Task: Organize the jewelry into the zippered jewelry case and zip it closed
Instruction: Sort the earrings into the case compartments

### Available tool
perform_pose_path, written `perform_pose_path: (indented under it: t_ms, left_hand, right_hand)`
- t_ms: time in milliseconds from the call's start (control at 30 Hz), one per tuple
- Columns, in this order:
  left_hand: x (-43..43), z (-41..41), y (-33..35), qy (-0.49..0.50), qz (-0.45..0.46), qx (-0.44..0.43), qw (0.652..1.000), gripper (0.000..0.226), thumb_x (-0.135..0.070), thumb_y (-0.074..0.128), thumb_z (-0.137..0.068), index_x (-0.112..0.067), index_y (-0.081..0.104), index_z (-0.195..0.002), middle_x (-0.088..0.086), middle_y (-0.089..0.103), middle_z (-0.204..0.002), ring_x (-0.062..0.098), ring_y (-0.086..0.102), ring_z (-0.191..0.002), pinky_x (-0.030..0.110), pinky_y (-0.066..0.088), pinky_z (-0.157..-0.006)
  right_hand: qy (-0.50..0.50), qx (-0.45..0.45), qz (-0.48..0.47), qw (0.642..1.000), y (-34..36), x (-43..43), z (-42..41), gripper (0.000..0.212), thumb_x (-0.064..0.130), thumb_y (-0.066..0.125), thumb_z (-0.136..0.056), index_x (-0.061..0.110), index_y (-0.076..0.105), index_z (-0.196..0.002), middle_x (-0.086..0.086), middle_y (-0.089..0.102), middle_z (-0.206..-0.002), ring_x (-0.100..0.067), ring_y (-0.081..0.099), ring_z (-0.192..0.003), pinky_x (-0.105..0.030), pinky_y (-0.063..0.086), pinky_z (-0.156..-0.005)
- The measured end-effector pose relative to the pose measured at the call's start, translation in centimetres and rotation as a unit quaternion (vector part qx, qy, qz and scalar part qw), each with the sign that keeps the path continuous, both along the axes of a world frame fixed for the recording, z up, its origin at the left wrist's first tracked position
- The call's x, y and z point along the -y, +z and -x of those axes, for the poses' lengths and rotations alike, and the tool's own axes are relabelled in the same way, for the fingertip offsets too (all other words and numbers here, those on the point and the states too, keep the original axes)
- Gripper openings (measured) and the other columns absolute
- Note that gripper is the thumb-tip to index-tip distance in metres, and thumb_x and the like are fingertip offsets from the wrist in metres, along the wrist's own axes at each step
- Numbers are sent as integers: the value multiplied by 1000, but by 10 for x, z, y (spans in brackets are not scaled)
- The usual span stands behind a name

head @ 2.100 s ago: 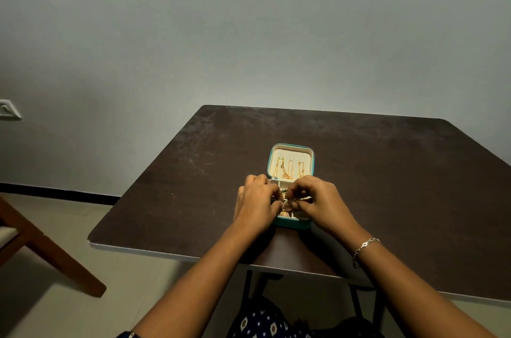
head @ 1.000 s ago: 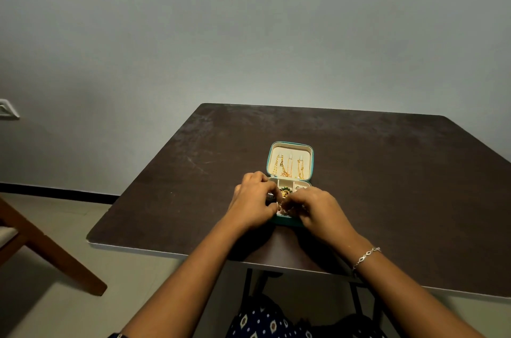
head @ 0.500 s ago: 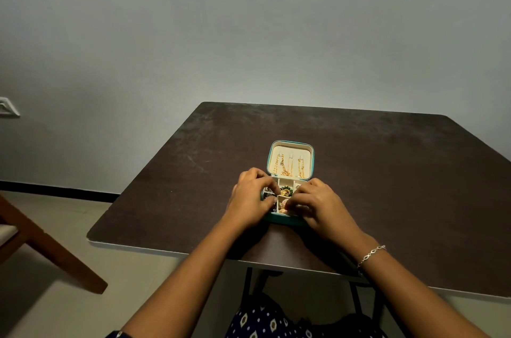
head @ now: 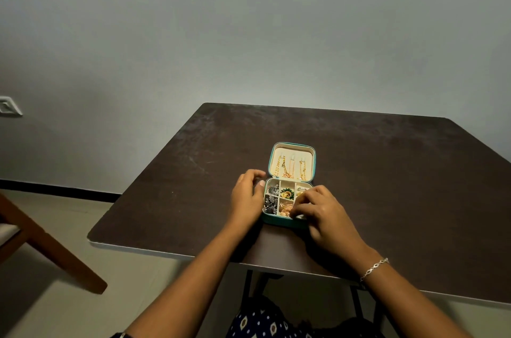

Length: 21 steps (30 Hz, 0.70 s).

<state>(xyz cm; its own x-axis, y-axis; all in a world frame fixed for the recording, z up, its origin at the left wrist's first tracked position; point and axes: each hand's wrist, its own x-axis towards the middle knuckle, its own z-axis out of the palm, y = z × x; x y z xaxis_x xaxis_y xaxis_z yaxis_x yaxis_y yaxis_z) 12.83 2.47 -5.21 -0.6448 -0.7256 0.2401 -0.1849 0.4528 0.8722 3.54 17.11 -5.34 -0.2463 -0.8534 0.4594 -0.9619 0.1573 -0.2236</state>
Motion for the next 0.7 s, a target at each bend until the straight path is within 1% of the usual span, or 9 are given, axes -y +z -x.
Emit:
perform_pose_path:
  t_ms: [67,133,233,300,367,467,533,600,700]
  left_hand:
    - [-5,2,0,3,-92,-41,995,19,-17,43,-96,-14,57,-109,2,60,-105,18,56,-98,35,46,-86]
    - [-9,4,2,-16,-190,-74,979,20,-26,39,-98,-18,55,-107,-5,59,-98,11,56,-92,29,46,-83]
    - [-11,6,7,-47,-261,-102,959,27,-40,32,-97,-24,54,-99,-11,55,-100,0,53,-89,20,43,-79]
    - [-7,8,7,-46,-277,-93,955,45,-48,31,-95,-18,52,-121,-6,53,-120,8,51,-110,25,39,-93]
    - [-3,11,9,-37,-294,-92,951,64,-53,31,-92,-11,35,-139,3,40,-143,17,38,-131,30,30,-105]
    - [0,17,7,-44,-306,-99,946,73,-58,31,-87,-8,32,-141,5,39,-145,16,41,-129,26,34,-102]
    - [-4,21,9,-57,-316,-105,941,62,-49,28,-94,-4,39,-136,-3,55,-119,5,57,-98,9,46,-77]
    - [-12,23,12,-73,-324,-107,937,53,-42,26,-98,-4,45,-130,-12,56,-99,-4,55,-73,4,45,-53]
    - [-15,25,8,-78,-325,-115,936,46,-44,26,-97,-13,51,-121,-10,61,-96,-4,63,-65,7,47,-52]
  right_hand:
    - [-13,95,47,994,-2,-2,0,32,-9,54,-73,15,72,-85,2,61,-95,-16,50,-95,-22,38,-72]
    - [-56,272,128,952,-4,-2,1,35,-11,47,-82,14,69,-93,5,59,-103,-11,52,-102,-24,45,-84]
    - [-101,513,225,823,9,-1,-1,27,4,44,-94,18,62,-109,1,61,-114,-7,56,-103,-34,48,-94]
    - [-105,618,223,746,19,2,-3,29,16,38,-98,15,52,-124,6,60,-110,-1,54,-97,-21,42,-92]
    - [-98,679,222,693,24,6,-4,42,27,34,-98,7,40,-134,4,55,-124,-4,49,-108,-20,33,-95]
    - [-84,712,213,664,26,14,-8,53,37,28,-97,3,34,-137,2,47,-131,-6,44,-114,-21,31,-94]
    - [-73,724,205,655,27,17,-8,56,40,25,-97,2,37,-136,7,49,-124,-7,49,-107,-21,34,-93]
    - [-65,728,203,651,28,17,-8,55,43,23,-96,4,45,-127,17,47,-109,-3,56,-87,-22,40,-86]
    - [-64,731,208,647,28,15,-8,51,48,21,-95,12,52,-113,20,47,-103,1,55,-79,-21,42,-81]
